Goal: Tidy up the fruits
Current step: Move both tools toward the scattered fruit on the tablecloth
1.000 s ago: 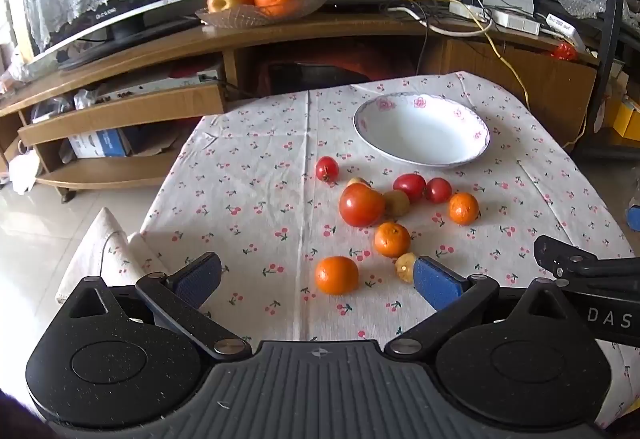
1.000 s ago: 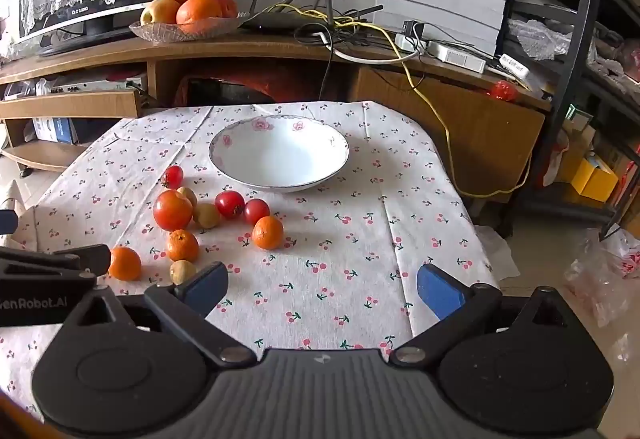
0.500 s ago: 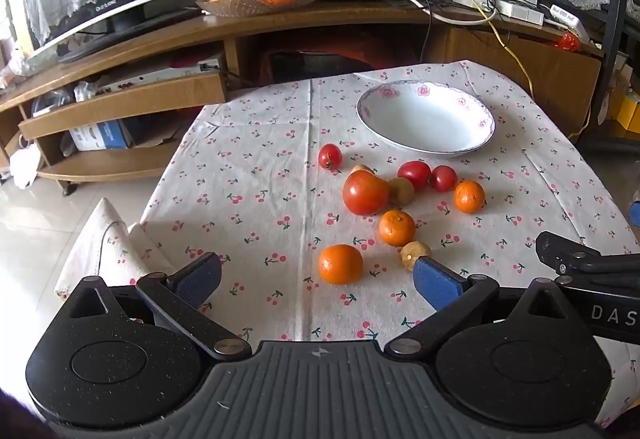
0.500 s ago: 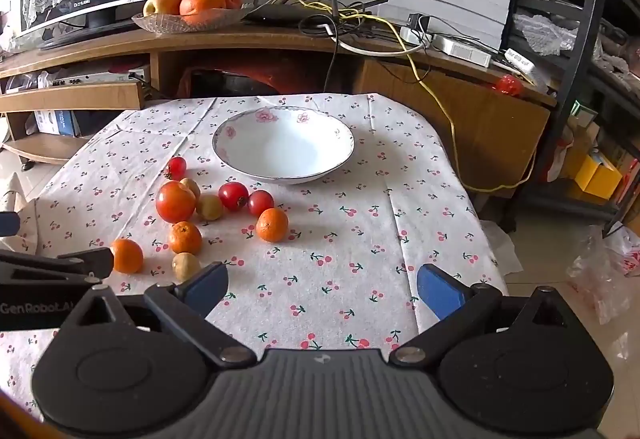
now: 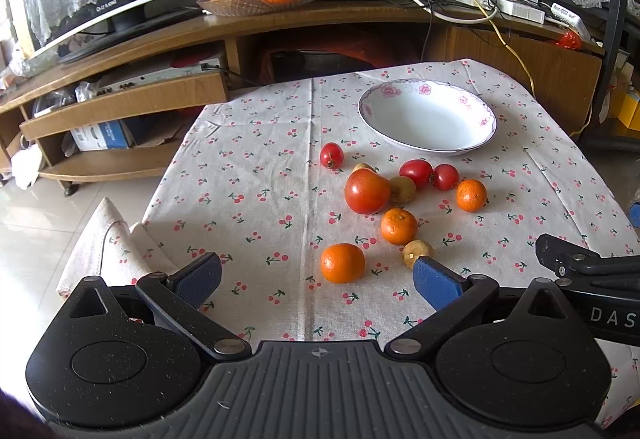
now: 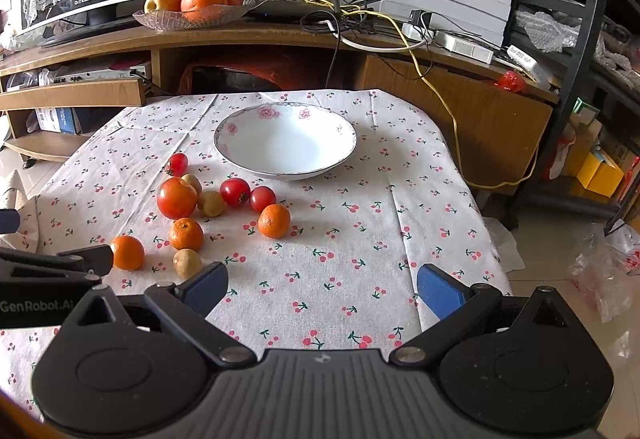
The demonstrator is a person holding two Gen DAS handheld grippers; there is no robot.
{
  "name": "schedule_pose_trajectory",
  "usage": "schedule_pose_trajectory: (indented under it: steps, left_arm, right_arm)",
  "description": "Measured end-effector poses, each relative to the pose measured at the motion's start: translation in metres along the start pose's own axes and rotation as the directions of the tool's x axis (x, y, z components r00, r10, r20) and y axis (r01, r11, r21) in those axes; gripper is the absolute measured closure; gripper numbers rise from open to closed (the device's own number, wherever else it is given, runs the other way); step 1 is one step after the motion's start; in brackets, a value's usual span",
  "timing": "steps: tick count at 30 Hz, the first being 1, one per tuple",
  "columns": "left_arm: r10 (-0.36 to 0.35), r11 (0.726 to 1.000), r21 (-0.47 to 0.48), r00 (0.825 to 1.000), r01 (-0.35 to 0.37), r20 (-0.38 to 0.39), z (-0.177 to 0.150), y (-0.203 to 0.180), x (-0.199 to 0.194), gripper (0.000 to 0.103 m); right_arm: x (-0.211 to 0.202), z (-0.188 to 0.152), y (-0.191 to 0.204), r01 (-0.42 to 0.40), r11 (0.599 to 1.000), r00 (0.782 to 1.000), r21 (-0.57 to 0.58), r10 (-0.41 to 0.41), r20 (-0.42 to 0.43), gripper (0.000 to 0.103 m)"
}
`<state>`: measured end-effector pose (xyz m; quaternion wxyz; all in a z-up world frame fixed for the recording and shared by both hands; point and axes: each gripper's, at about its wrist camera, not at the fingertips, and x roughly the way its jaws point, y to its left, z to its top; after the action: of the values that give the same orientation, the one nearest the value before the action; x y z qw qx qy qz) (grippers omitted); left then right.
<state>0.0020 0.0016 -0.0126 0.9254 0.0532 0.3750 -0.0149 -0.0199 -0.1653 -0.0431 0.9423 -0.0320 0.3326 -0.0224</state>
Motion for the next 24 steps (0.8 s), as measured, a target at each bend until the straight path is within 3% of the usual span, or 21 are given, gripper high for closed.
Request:
schedule_pose_trajectory:
  steps: [24]
  left_arm:
    - [0.017, 1.000, 0.018, 1.000, -0.017, -0.008, -0.0022, 0.0020, 0.0014, 0.002]
  right_arm:
    - [0.0052, -0.0005, 0.0039, -0.026, 1.000, 0.999, -0.007, 0.026, -0.024, 0.001]
